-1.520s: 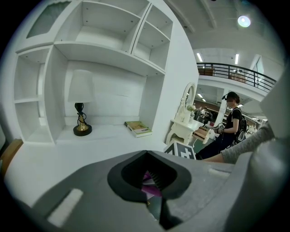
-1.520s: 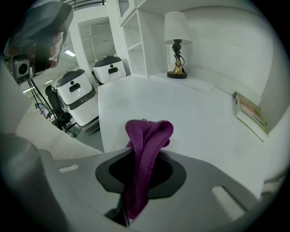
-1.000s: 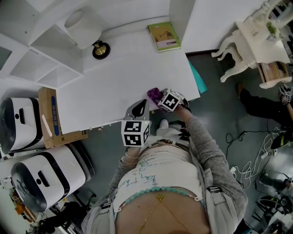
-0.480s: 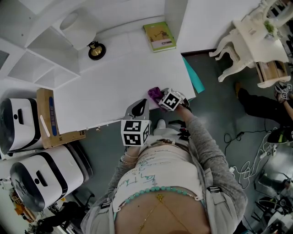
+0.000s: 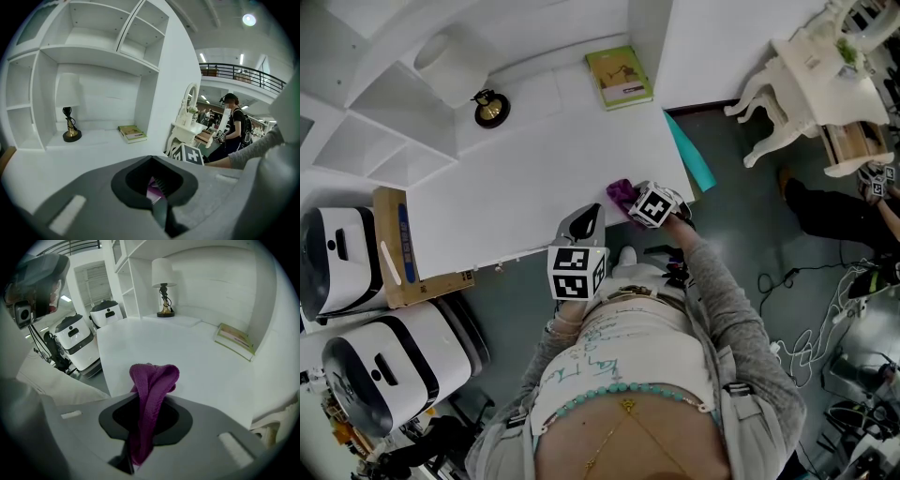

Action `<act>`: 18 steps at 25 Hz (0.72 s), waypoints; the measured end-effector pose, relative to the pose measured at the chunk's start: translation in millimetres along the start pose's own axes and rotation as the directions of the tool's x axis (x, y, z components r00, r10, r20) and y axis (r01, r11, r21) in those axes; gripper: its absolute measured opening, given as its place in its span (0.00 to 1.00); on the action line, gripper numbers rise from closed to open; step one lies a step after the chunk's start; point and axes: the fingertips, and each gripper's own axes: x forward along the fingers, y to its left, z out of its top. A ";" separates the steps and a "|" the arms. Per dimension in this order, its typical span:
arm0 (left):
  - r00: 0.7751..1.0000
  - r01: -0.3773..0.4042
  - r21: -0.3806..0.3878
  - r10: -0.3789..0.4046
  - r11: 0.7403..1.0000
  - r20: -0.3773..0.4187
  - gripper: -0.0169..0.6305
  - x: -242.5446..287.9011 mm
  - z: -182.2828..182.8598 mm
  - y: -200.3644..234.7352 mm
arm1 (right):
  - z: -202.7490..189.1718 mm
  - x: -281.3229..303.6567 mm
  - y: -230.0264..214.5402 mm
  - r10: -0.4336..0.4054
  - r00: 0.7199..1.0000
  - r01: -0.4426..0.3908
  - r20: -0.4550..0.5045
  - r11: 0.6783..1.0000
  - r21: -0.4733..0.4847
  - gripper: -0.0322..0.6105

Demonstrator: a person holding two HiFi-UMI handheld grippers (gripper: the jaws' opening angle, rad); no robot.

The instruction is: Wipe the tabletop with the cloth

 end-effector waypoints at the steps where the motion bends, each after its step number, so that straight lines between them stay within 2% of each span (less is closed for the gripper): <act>1: 1.000 0.000 0.000 0.000 1.000 -0.001 0.03 1.0 0.5 -0.5 | -2.0 -1.6 -2.1 -0.002 1.000 0.002 -0.001 1.000 0.007 0.18; 11: 1.000 0.002 0.003 -0.002 1.000 -0.004 0.03 9.3 5.1 -2.7 | -21.9 -15.8 -22.4 -0.039 0.999 0.038 0.009 0.995 0.091 0.18; 18: 1.000 0.011 0.007 -0.011 1.000 -0.009 0.03 13.6 6.6 -4.0 | -31.0 -21.5 -29.3 -0.054 0.999 0.054 -0.008 0.993 0.102 0.18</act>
